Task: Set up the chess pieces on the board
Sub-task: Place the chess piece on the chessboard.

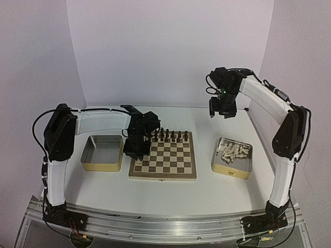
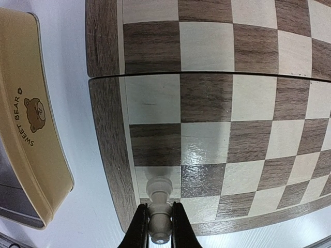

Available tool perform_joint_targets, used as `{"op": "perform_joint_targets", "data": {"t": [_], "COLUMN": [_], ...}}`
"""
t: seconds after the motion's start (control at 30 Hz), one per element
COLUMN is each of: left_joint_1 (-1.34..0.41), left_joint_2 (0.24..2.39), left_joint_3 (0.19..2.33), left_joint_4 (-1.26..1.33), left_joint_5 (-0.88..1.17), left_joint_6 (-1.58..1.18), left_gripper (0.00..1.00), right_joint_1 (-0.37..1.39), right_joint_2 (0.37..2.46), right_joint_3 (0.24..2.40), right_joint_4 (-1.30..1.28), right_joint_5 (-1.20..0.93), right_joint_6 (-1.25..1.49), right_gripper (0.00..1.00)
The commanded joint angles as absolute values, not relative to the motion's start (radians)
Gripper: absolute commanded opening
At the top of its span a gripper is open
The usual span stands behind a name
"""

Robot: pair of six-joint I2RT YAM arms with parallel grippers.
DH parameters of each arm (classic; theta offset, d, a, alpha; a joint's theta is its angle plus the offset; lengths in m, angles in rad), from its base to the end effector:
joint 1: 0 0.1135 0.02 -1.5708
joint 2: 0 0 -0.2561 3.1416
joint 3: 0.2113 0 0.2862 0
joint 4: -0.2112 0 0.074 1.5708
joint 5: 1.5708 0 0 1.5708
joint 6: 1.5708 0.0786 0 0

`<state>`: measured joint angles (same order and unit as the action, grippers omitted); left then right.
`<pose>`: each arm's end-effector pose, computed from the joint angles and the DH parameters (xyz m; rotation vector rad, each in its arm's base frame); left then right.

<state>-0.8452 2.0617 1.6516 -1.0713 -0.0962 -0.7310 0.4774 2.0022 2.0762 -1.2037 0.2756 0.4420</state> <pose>0.2942 -0.3203 0.1312 0.1653 3.0058 0.0066 0.4234 0.1949 0.2914 0.0352 2.6275 -0.0651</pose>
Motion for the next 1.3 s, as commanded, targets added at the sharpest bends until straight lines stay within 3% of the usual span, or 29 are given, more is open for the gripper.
{"op": "perform_joint_targets", "data": {"t": [0.0, 1.27], "left_joint_1": [-0.842, -0.842], "left_joint_2": [2.045, 2.097], "left_joint_3": [1.657, 1.641], "left_joint_4": [-1.065, -1.098], "left_joint_5": [-0.083, -0.104], "left_joint_6": [-0.719, -0.726], "left_gripper": [0.0, 0.02], "right_joint_1": [0.48, 0.48], "right_joint_2": [2.023, 2.046], "right_joint_3": [2.112, 2.134], "right_joint_4": [-1.2, -1.199], "right_joint_5": [0.269, 0.259], "right_joint_6": [0.435, 0.431], "right_gripper": [0.64, 0.63]}}
